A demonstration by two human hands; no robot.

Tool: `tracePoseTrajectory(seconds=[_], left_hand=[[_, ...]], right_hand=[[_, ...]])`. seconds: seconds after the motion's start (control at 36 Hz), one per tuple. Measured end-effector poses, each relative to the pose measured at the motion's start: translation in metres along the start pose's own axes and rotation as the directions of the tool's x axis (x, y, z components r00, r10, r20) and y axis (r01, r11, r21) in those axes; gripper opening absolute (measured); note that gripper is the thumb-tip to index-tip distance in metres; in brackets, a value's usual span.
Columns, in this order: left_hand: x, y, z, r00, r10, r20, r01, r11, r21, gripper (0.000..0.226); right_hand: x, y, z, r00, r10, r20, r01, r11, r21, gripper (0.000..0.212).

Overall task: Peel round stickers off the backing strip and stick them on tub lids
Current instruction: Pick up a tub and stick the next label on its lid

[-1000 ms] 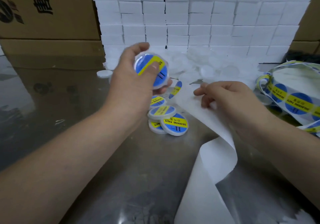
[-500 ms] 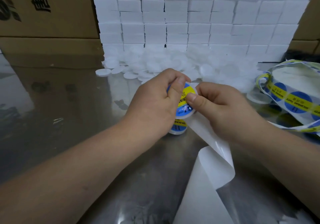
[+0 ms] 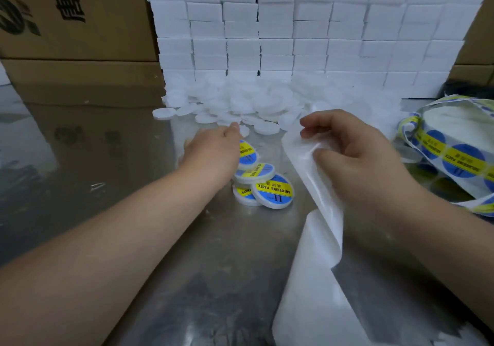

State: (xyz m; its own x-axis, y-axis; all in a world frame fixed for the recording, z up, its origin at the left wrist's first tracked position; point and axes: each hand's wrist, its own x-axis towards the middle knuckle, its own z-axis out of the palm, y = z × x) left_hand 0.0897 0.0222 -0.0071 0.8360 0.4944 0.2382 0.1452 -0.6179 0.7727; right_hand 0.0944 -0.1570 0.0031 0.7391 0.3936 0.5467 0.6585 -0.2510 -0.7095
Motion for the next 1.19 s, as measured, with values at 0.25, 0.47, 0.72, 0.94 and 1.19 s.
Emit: tracePoseTrajectory(seconds=[0.25, 0.47, 0.72, 0.94, 1.19], left_hand=[[-0.014, 0.014, -0.003, 0.969, 0.235, -0.074, -0.231, 0.971, 0.053, 0.020], [-0.044, 0.031, -0.005, 0.915, 0.289, 0.282, -0.037, 0.755, -0.655, 0.021], [-0.040, 0.034, -0.016, 0.880, 0.229, 0.417, 0.282, 0.455, -0.845, 0.054], [-0.044, 0.034, -0.015, 0.923, 0.246, 0.295, 0.130, 0.522, -0.843, 0.053], [-0.054, 0.036, -0.018, 0.848, 0.385, 0.366, 0.105, 0.554, -0.826, 0.050]], right_hand=[[0.001, -0.002, -0.004, 0.993, 0.037, -0.113, -0.024, 0.993, 0.116, 0.044], [-0.001, -0.007, -0.001, 0.999, 0.027, -0.038, -0.015, 0.956, 0.293, 0.044], [-0.011, -0.012, 0.002, 0.980, -0.035, 0.196, -0.039, 0.932, 0.361, 0.026], [-0.001, -0.003, -0.003, 0.982, 0.154, -0.111, -0.100, 0.916, 0.390, 0.032], [0.012, 0.001, -0.006, 0.855, 0.479, 0.198, -0.518, 0.777, 0.359, 0.070]])
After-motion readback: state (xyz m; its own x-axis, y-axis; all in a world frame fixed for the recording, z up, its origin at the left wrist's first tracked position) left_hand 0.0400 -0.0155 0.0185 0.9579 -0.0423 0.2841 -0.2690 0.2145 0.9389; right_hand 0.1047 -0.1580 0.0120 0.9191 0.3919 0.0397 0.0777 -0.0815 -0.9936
